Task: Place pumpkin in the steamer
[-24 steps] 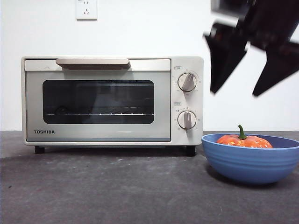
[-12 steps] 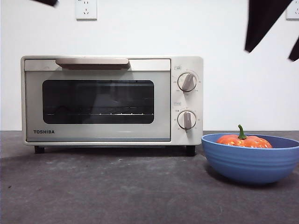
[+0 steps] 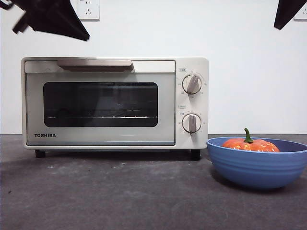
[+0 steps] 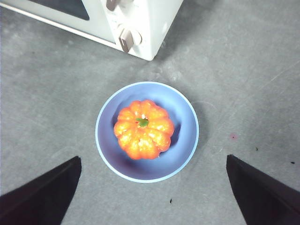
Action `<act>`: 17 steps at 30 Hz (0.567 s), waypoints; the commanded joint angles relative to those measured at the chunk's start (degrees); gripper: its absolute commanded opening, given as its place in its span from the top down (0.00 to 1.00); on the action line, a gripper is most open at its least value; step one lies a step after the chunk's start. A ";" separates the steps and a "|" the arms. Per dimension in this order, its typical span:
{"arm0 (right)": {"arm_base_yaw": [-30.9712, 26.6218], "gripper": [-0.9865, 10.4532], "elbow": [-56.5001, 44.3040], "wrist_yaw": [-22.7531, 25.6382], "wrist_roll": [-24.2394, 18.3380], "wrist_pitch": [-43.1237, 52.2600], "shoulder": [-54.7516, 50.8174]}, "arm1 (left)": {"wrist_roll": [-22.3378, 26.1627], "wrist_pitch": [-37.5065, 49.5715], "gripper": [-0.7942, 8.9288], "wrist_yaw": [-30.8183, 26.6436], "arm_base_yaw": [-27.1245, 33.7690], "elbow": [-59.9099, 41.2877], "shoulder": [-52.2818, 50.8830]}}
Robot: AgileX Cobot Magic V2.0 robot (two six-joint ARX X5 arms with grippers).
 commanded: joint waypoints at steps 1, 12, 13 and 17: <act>0.24 0.48 0.92 0.28 0.66 0.22 -0.55 | 0.55 0.52 0.91 -0.24 -0.77 1.40 2.32; 0.26 0.48 0.90 0.37 0.81 -0.35 -1.84 | 2.12 0.00 0.91 -2.49 -2.75 1.40 6.88; 0.26 0.48 0.90 0.37 0.81 -0.37 -1.99 | 2.12 -0.09 0.91 -2.95 -2.89 1.40 7.26; 0.26 0.48 0.90 0.37 0.81 -0.39 -2.49 | 2.51 -2.12 0.91 -3.19 -3.41 1.40 8.79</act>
